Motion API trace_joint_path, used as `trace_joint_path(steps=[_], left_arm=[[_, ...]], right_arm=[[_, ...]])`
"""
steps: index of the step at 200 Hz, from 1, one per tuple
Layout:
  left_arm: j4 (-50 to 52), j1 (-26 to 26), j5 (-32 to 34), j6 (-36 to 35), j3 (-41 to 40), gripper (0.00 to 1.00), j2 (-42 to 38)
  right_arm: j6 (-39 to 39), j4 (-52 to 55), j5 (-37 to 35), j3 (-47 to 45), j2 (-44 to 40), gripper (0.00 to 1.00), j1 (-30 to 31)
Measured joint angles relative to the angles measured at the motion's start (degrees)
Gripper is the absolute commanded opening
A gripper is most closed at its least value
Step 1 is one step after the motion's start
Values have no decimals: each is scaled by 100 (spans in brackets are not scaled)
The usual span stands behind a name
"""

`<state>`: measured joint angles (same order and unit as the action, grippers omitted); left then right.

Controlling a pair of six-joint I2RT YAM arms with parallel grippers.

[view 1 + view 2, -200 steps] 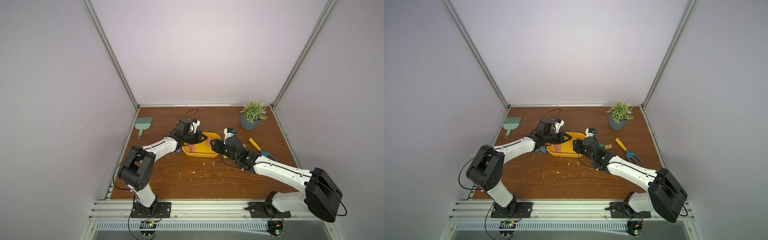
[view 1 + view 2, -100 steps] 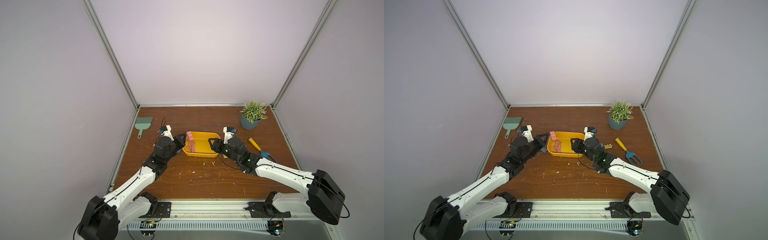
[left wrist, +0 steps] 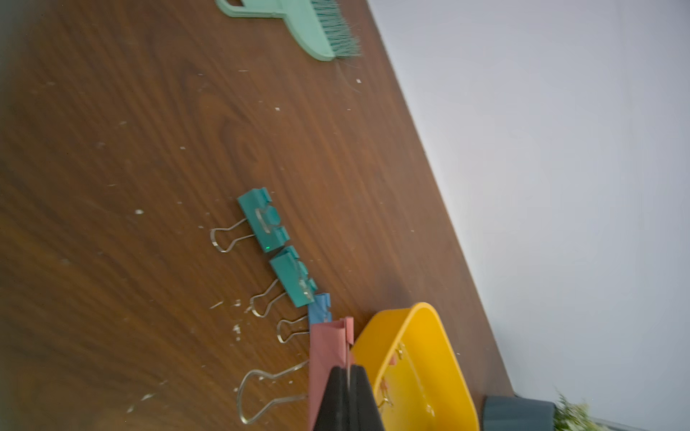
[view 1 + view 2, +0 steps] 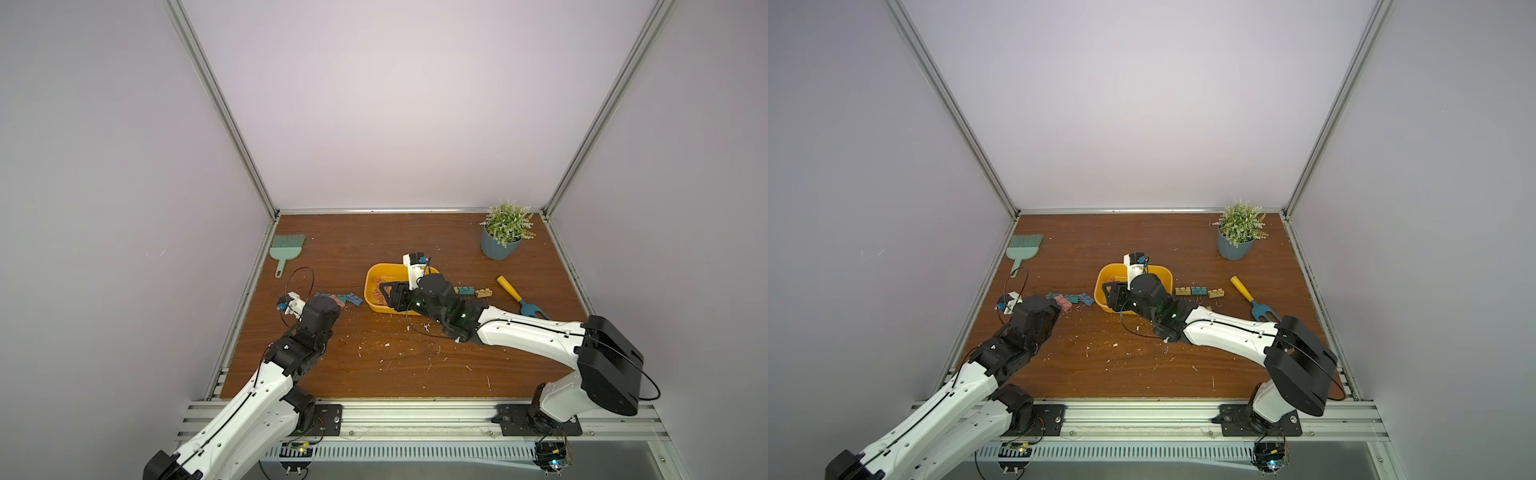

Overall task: Take out the binder clips from the storage box
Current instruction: Pick up the binder clip from the storage box, then place the binder clip at the center of the board.

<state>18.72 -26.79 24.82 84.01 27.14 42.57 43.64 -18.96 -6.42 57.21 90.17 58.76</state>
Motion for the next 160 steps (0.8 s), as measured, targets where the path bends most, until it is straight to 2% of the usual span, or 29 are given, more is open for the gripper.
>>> trace_joint_path(steps=[23, 59, 85, 121, 160], left_arm=[[365, 227, 22, 289, -63, 0, 13], [256, 1193, -302, 275, -542, 0, -15], [109, 1613, -511, 251, -772, 0, 162], [-468, 1884, -793, 273, -1137, 0, 236], [-1126, 1939, -938, 378, -1290, 2, 439]], right_arm=[[-42, 37, 264, 256, 463, 51, 136], [-17, 343, 887, 769, 1167, 47, 195], [-9, 496, 1237, 1014, 1499, 46, 214], [-42, 684, 1331, 1060, 1545, 47, 225], [-116, 723, 1318, 1102, 1545, 47, 225]])
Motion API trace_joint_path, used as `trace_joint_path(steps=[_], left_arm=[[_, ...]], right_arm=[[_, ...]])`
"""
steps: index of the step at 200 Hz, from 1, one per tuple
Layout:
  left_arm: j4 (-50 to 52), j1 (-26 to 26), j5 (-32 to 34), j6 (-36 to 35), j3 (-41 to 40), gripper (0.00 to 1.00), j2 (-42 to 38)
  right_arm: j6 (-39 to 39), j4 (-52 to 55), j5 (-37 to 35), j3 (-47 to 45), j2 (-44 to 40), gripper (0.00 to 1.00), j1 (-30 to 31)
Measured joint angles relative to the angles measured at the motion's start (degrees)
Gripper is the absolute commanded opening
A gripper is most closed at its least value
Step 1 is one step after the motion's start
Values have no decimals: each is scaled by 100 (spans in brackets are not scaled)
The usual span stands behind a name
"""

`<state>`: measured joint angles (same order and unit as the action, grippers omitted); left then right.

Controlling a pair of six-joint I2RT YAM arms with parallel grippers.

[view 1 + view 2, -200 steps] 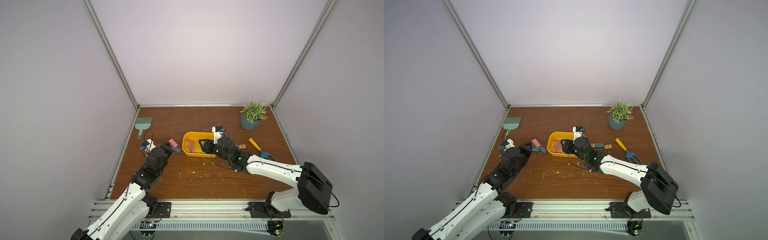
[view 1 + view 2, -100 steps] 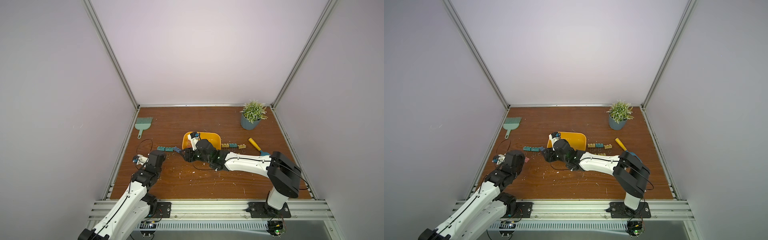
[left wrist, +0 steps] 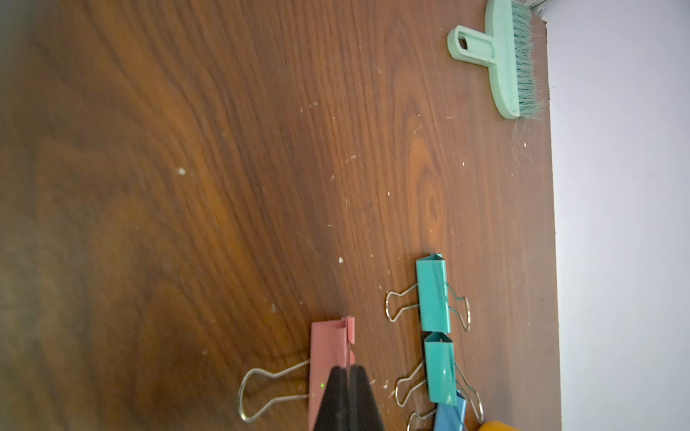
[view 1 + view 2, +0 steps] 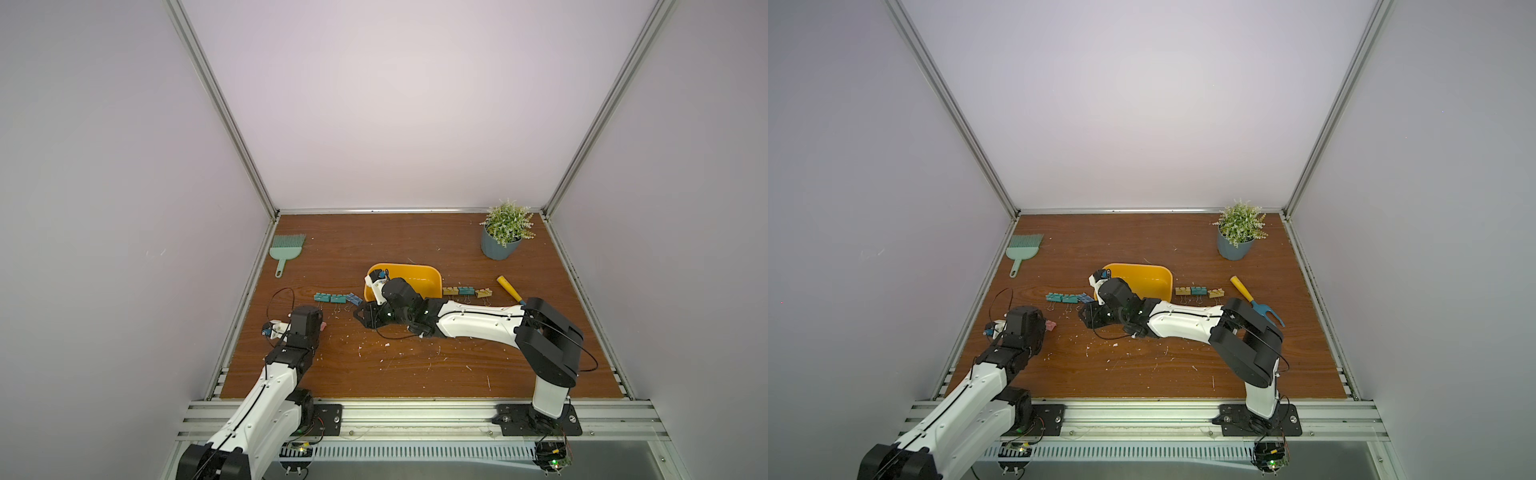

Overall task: Take out the binder clips from the storage box
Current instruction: Place the binder clip at the center of the board.

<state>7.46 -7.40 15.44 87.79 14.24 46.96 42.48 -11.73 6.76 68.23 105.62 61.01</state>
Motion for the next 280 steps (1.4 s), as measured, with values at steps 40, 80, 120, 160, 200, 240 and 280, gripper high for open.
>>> trace_joint_path(steps=[40, 80, 120, 160, 200, 240, 280], left_arm=[[-516, 7, -345, 103, -59, 19, 306], [-387, 9, -468, 177, -109, 43, 79], [-122, 11, -407, 101, -103, 65, -549], [87, 17, -245, -824, 332, 100, -671], [57, -90, -446, -2159, 1491, 100, 258], [-328, -584, -883, -2997, 1958, 100, 881], [-769, -946, -1847, -3886, 2334, 100, 1698]], right_arm=[[-37, 136, -59, 0, -4, 48, -9], [-57, 221, -205, -7, -109, 49, -46], [-94, 240, -428, -133, -452, 51, -79], [-103, 162, -916, -608, -973, 53, -116], [-57, 13, -1539, -1180, -1565, 55, -184], [87, -114, -1941, -1606, -2015, 56, -343], [260, -157, -2142, -1897, -2229, 56, -522]])
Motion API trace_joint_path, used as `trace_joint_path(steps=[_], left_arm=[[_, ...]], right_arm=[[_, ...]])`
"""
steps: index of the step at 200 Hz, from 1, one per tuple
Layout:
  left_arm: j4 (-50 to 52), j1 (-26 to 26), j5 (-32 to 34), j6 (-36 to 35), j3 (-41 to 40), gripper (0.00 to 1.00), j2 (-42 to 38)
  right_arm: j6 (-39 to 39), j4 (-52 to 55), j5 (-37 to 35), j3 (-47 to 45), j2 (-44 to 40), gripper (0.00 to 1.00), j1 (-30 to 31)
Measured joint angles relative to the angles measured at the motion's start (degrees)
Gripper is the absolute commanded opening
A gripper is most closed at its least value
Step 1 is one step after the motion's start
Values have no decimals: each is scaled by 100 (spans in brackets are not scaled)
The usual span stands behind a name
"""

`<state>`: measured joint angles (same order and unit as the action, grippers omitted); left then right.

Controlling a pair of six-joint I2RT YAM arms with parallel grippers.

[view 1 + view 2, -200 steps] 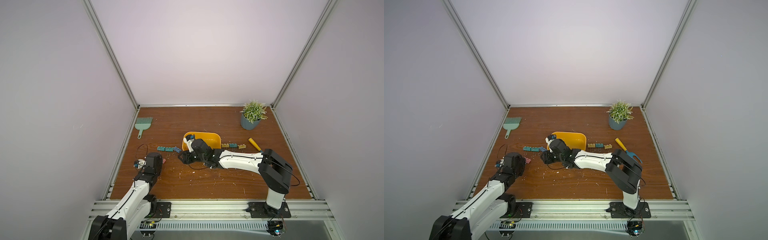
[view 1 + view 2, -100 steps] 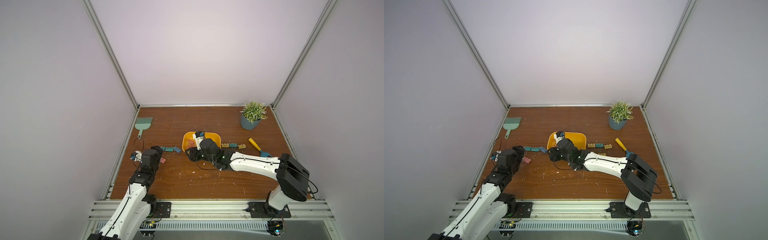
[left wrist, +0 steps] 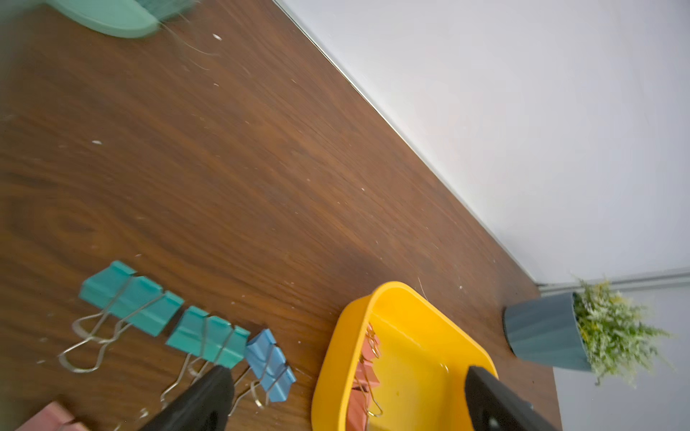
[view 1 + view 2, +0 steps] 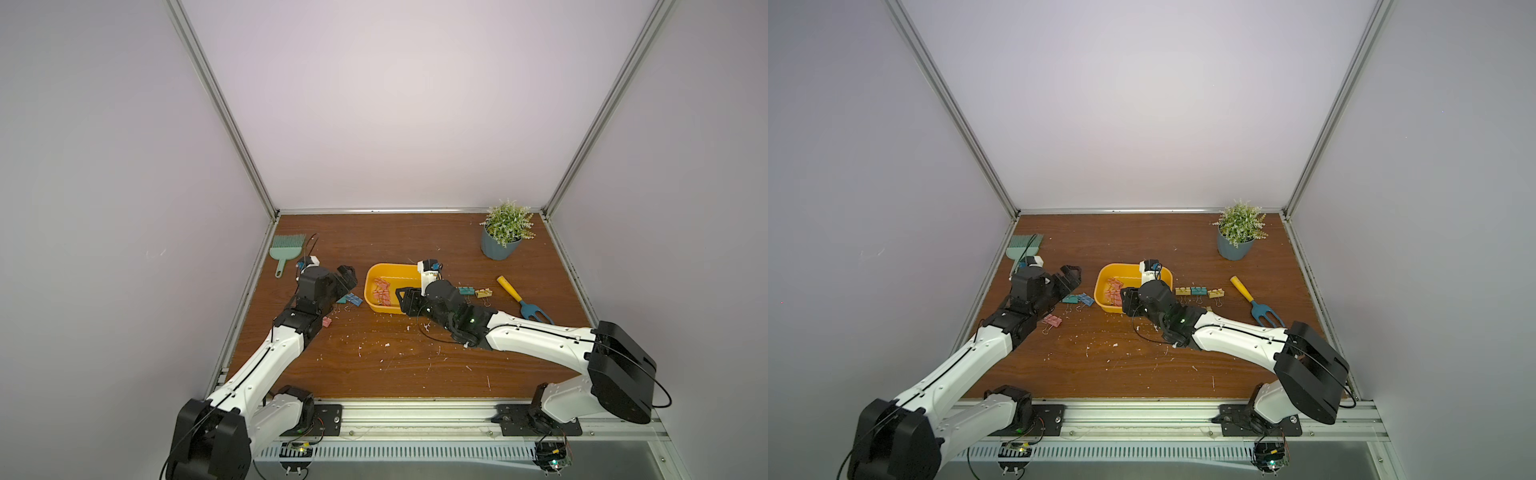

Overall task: Take out the binder clips from the storage box
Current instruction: Place the binder clip at the center of the board, then pick up the binder clip from the storage box.

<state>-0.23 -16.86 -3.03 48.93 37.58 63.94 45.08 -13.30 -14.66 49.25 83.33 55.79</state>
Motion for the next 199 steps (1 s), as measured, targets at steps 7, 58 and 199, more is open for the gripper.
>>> trace_joint_path(steps=[7, 58, 199], left_arm=[[11, -155, -129, -184, 210, 99, 258], [669, -1067, -678, -1425, 1818, 71, 2028], [1591, -1193, 240, -667, 2529, 53, 3235]], right_arm=[[24, 7, -13, -44, -24, 57, -31], [105, 66, -190, -238, -260, 57, -127], [295, 127, -391, -299, -339, 57, -155]])
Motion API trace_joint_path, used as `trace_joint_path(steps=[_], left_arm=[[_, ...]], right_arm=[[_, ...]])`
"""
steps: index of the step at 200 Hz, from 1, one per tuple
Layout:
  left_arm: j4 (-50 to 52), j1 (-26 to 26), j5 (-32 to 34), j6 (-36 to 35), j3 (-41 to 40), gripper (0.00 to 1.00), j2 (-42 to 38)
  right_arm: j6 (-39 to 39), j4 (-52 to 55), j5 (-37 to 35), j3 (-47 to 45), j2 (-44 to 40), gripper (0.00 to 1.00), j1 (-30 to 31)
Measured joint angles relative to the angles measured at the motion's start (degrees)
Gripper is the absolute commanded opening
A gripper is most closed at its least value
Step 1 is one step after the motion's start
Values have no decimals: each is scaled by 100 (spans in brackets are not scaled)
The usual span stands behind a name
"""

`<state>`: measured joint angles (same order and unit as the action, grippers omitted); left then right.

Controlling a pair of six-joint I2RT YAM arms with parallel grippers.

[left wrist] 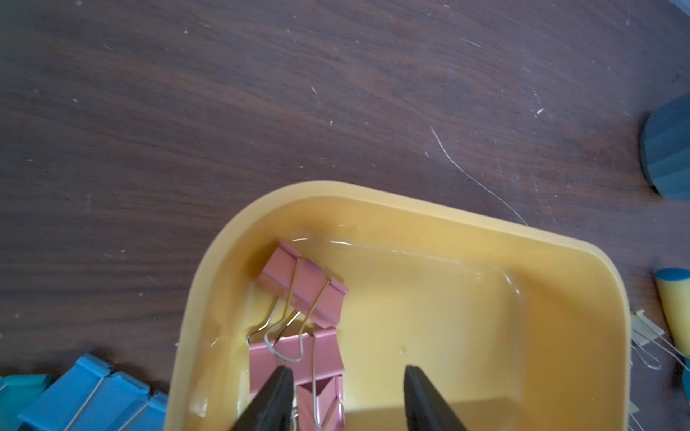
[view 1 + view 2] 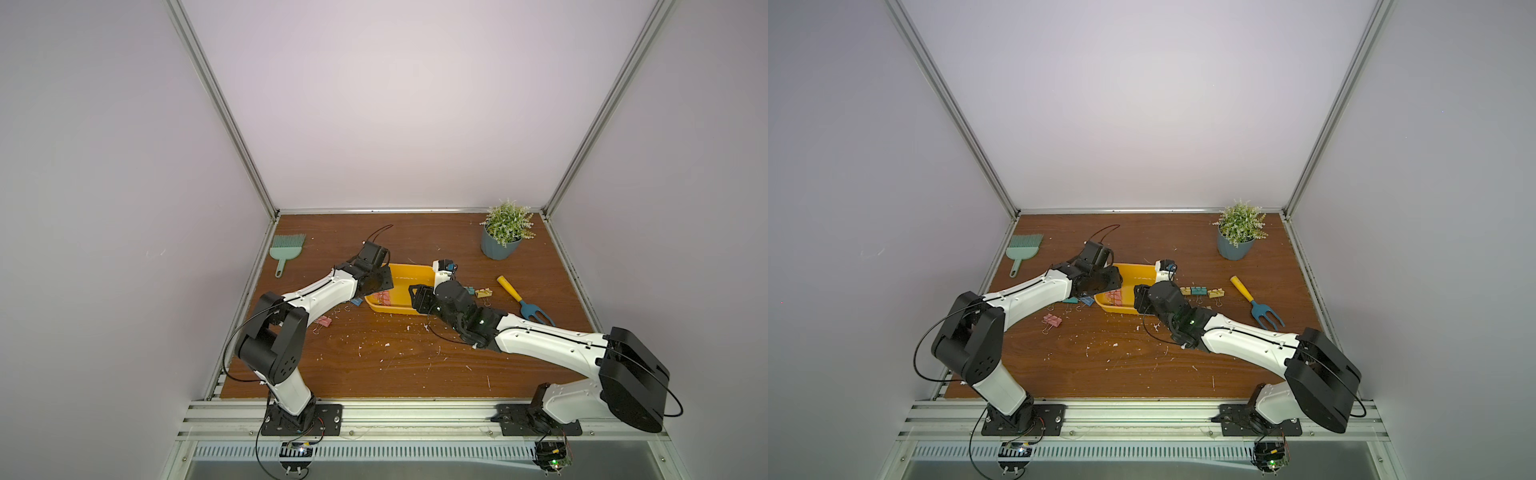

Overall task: Take out the binder clips from the storage box
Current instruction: Pick up the binder clip from the storage box.

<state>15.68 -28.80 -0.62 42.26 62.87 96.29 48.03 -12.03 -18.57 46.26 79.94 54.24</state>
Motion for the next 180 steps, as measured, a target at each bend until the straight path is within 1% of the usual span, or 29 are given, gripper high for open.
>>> trace_joint_path(steps=[52, 101, 122, 180], left_arm=[[-26, 0, 393, 479, 2, 54, 13], [-26, 0, 450, 754, 2, 53, 227], [-35, 0, 446, 850, 2, 50, 275], [-179, 4, 457, 1016, 2, 37, 356]], right_arm=[[57, 7, -79, 0, 7, 57, 0], [94, 35, -122, 0, 7, 57, -2], [105, 74, -122, 0, 11, 57, -7], [118, 168, -122, 0, 11, 57, -7]])
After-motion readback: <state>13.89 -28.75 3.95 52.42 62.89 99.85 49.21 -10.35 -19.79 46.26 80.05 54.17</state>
